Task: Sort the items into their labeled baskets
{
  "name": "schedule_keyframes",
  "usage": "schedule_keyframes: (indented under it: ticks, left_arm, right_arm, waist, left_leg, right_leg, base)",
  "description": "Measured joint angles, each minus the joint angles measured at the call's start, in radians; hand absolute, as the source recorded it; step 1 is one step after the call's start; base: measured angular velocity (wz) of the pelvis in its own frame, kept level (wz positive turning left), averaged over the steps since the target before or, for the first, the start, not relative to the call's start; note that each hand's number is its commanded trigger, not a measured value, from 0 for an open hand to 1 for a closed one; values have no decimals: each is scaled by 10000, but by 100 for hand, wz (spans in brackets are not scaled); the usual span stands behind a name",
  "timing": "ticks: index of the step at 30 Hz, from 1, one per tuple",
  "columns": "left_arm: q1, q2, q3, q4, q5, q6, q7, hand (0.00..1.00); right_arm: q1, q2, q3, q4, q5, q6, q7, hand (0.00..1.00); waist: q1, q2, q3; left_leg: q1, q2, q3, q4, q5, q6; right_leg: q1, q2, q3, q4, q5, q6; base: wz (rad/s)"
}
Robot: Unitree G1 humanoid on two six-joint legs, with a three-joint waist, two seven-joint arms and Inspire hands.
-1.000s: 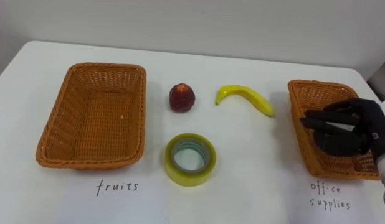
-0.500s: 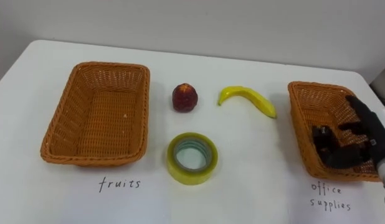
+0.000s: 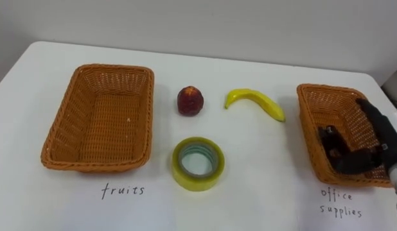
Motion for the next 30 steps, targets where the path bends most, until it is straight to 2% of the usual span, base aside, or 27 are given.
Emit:
schedule_keyframes:
  ticks: [9, 16, 20, 25, 30]
  left_arm:
    - [-47, 21, 4, 79, -16, -75, 87, 0]
    - [25, -8, 3, 171, 4, -218, 83, 0]
    - [33, -13, -11, 161, -14, -242, 83, 0]
    - [37, -11, -41, 163, -30, -372, 83, 0]
    - [34, -11, -40, 169, -36, -406, 83, 0]
  right_arm:
    - [-14, -4, -4, -137, -7, -25, -276, 0]
    - [-208, -1, -143, -1486, 96, -193, -1523, 0]
    - [-432, -1, -143, -2217, 529, -477, -2125, 0]
    - [-578, -2, -103, -2855, 1284, -515, -2480, 0]
    - [-802, -2, -67, -2957, 1330, -619, -2714, 0]
  waist:
    - [-18, -6, 0]
    - [-18, 67, 33]
    - [-16, 103, 29]
    - [7, 154, 26]
    - [36, 212, 29]
  left_leg:
    - [85, -29, -3, -30, 1, 0]
    - [186, 0, 2, -73, -1, -1]
    - [170, -5, 0, -65, -1, -2]
    - [58, -2, -19, -31, 0, -1]
    - [58, -3, -20, -42, -1, -1]
  right_leg:
    - [99, 9, 34, 3, 0, 0]
    - [191, 15, 30, 11, 0, 0]
    - [180, 20, 27, 20, 0, 0]
    - [97, 17, 19, 28, 1, -1]
    - [98, 25, 24, 27, 1, -1]
  base:
    - [0]
    - [0]
    - [0]
    - [0]
    - [0]
